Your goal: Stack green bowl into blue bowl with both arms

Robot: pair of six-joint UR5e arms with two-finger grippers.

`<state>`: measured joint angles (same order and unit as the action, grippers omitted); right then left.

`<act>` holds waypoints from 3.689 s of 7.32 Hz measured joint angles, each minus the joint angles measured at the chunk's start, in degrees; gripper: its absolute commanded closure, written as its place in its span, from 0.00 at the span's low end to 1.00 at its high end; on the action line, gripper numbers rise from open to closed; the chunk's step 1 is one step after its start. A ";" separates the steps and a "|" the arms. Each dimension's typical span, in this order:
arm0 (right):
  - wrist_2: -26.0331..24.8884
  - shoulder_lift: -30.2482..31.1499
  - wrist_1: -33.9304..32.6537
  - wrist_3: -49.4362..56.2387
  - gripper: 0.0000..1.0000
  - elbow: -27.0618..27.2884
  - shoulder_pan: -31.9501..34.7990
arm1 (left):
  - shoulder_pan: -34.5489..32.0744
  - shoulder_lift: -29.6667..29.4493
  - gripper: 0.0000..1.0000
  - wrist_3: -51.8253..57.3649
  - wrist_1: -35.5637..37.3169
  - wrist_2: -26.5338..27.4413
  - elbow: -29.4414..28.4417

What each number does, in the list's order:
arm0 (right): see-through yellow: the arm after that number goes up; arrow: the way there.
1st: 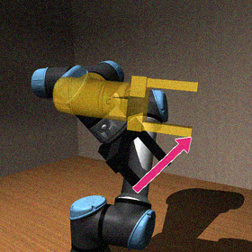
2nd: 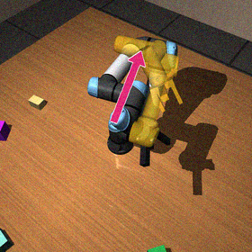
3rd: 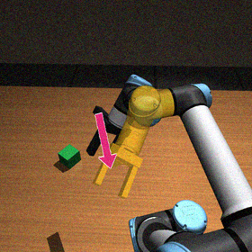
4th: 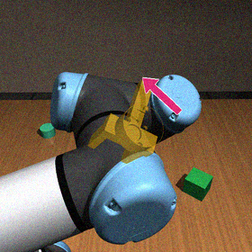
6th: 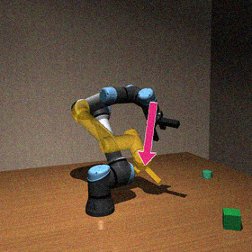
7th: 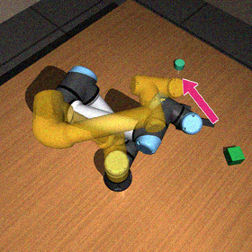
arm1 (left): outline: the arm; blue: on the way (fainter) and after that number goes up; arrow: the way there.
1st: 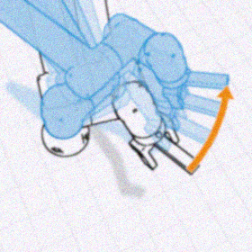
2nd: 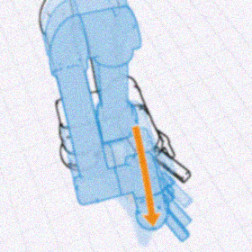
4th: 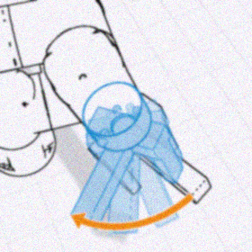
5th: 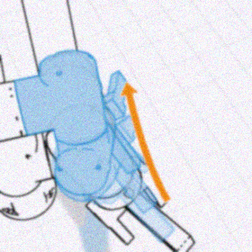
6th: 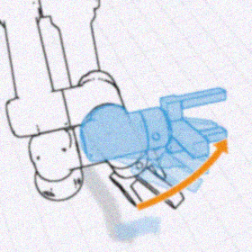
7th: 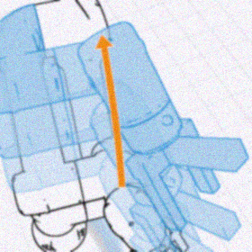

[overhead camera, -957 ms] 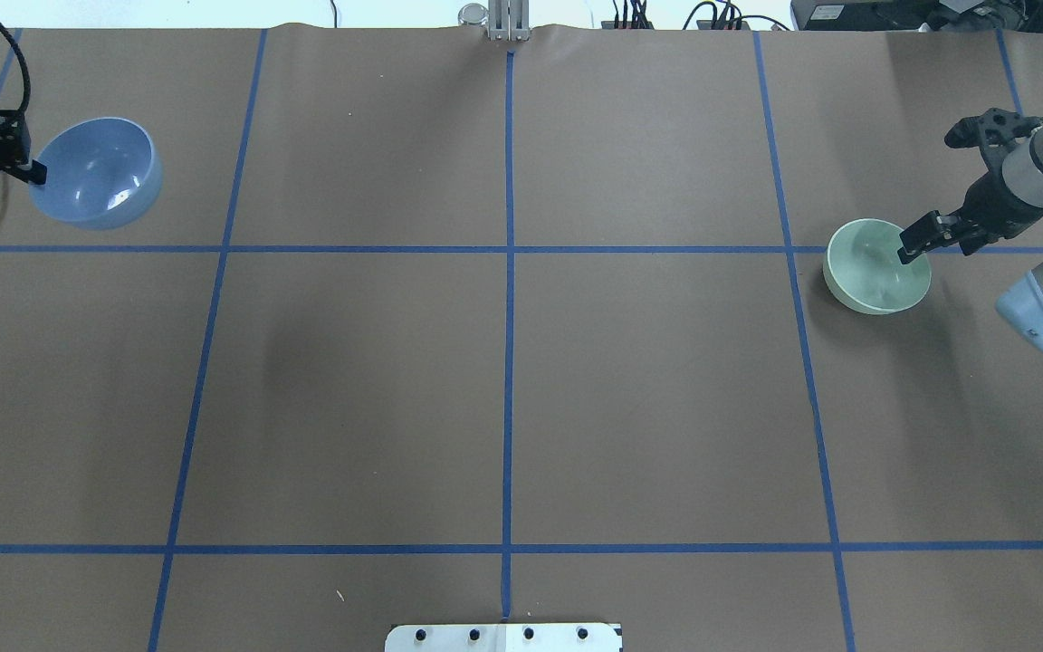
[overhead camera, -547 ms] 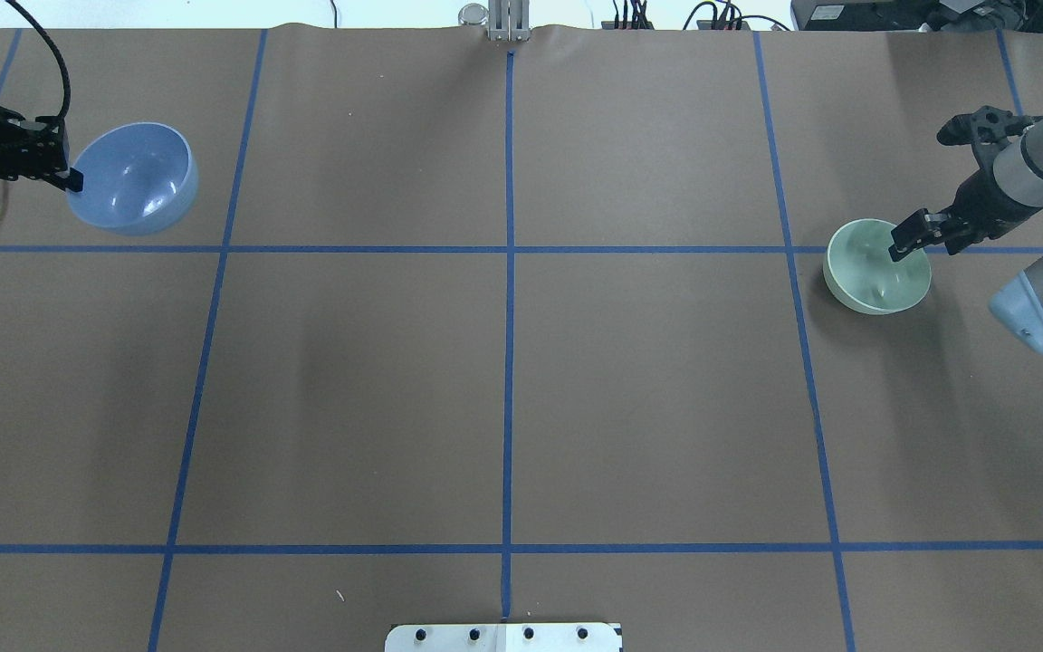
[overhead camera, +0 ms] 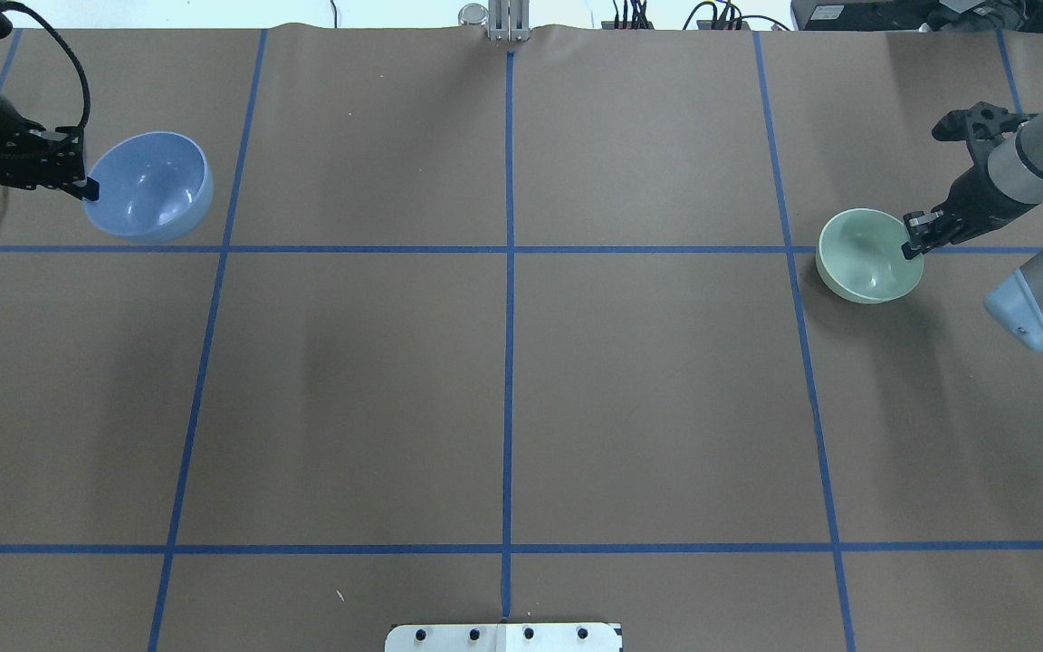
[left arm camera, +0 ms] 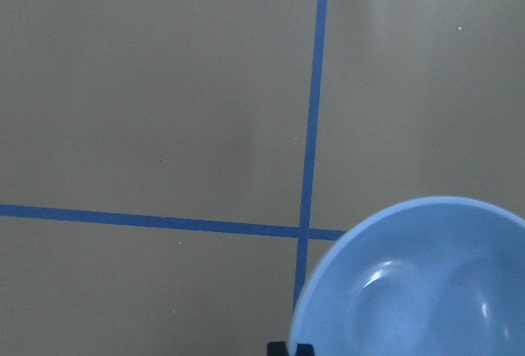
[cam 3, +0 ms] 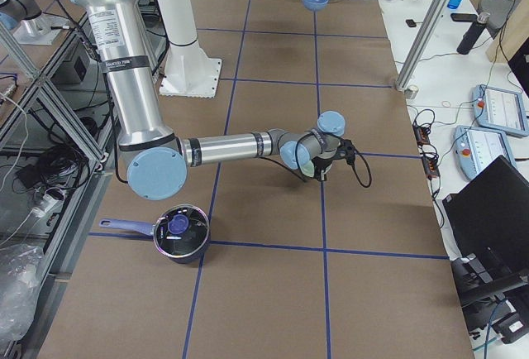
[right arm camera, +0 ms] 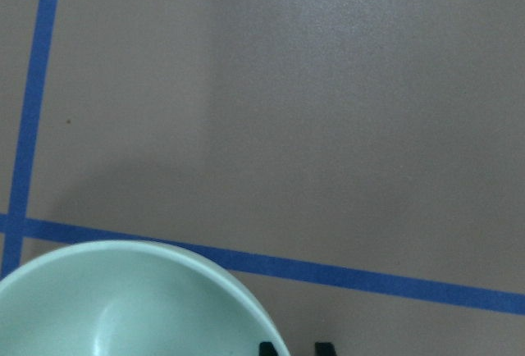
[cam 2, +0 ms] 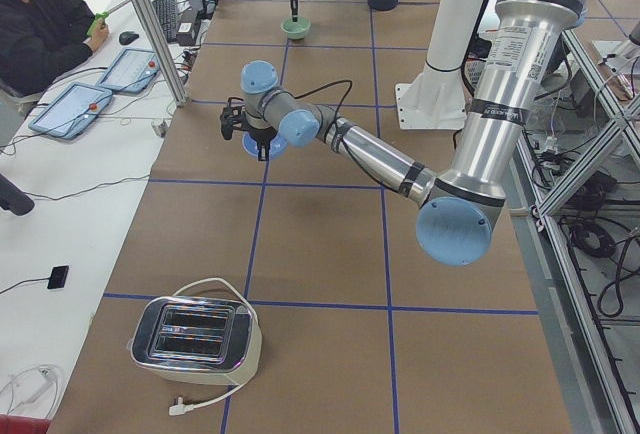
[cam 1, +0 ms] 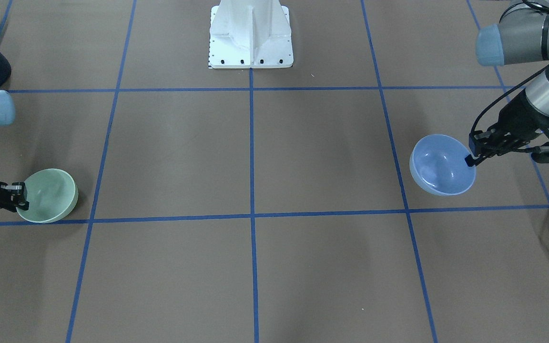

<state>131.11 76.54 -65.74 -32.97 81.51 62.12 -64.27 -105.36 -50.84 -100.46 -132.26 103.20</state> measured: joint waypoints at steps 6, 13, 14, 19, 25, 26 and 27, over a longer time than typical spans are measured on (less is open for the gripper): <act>7.09 -9.75 -8.20 -9.97 1.00 4.46 3.54 | 21.04 -15.09 1.00 -22.45 3.12 14.43 -2.70; 6.56 -16.61 -14.15 -19.79 1.00 9.39 2.83 | 35.34 -24.87 1.00 -32.07 3.46 29.16 -10.63; 6.18 -16.59 -14.10 -19.85 1.00 9.87 2.76 | 36.08 -24.90 1.00 -32.09 3.42 29.92 -10.92; 4.46 -16.44 -14.34 -21.62 1.00 10.68 2.49 | 37.01 -25.19 0.02 -32.06 3.14 30.75 -10.33; -0.44 -19.52 -13.94 -31.15 1.00 12.28 -3.63 | 26.99 -16.49 0.01 -16.26 2.60 22.41 0.78; -3.00 -20.46 -13.93 -34.83 1.00 13.20 -6.69 | 21.39 -13.48 0.01 -10.99 2.61 16.98 2.46; -5.53 -21.44 -13.95 -38.19 1.00 13.99 -9.61 | 15.73 -10.64 0.01 -4.92 2.63 12.03 3.41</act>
<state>125.58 55.10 -79.69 -71.16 95.49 52.51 -48.54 -116.01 -55.76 -97.83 -120.23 106.60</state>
